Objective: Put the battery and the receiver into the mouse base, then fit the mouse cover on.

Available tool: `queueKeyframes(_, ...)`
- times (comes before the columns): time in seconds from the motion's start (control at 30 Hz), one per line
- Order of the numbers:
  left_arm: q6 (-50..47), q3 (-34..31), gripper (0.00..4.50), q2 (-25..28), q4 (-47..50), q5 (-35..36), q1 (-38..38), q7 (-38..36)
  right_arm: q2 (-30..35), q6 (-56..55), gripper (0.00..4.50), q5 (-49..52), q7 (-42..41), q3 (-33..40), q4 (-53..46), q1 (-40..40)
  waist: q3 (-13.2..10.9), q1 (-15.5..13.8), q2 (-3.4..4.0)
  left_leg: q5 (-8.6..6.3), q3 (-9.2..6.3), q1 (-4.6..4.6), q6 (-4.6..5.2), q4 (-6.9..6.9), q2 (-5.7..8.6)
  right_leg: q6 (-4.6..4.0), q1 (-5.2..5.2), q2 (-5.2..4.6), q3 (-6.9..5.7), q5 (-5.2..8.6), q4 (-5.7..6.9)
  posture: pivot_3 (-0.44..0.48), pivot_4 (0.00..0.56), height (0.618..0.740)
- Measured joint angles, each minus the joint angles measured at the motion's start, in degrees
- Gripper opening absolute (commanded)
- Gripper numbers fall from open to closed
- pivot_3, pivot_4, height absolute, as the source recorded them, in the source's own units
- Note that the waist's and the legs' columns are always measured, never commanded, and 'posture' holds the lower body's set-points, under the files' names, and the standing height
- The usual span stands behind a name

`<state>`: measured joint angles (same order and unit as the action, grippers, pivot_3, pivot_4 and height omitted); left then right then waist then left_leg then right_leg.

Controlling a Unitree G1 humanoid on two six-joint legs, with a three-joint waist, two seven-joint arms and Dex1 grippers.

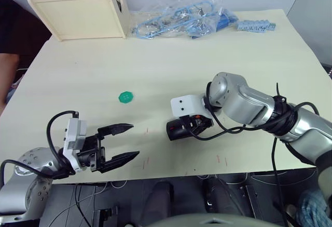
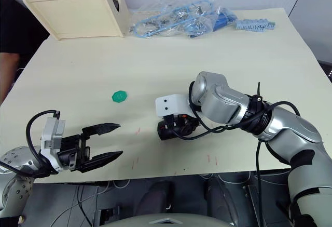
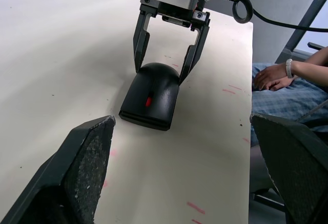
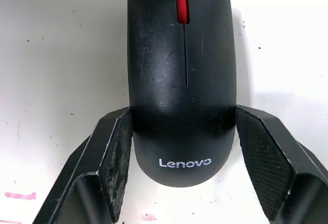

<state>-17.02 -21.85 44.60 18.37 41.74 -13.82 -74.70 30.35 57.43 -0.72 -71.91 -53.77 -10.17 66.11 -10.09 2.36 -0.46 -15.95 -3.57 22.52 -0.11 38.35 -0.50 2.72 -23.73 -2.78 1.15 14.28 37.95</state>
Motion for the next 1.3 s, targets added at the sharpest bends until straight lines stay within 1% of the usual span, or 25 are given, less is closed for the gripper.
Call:
queueKeyframes(1.2, 0.0, 0.0, 4.5, 0.0, 0.0, 0.0, 0.1, 0.0, -0.3, -0.6, 3.05, 0.0, 0.1, 0.0, 0.0, 0.0, 0.0, 0.0, 0.0, 0.0, 0.0, 0.0, 0.0, 0.0, 0.0, 0.0, 0.0, 0.0, 0.0, 0.0, 0.0, 0.0, 0.15, 0.74)
queueKeyframes(1.23, 0.0, 0.0, 4.5, 0.0, 0.0, 0.0, 0.1, 0.0, -0.3, -0.6, 3.28, 0.0, 0.1, 0.0, 0.0, 0.0, 0.0, 0.0, 0.0, 0.0, 0.0, 0.0, 0.0, 0.0, 0.0, 0.0, 0.0, 0.0, 0.0, 0.0, 0.0, 0.0, 0.15, 0.74)
queueKeyframes(1.3, 0.0, 0.0, 4.5, 0.0, 0.0, 0.0, 0.1, 0.0, -0.4, -0.7, 3.99, 0.0, 0.0, 0.0, 0.0, 0.0, 0.0, 0.0, 0.0, 0.0, 0.0, 0.0, 0.0, 0.0, 0.0, 0.0, 0.0, 0.0, 0.0, 0.0, 0.0, 0.0, 0.15, 0.74)
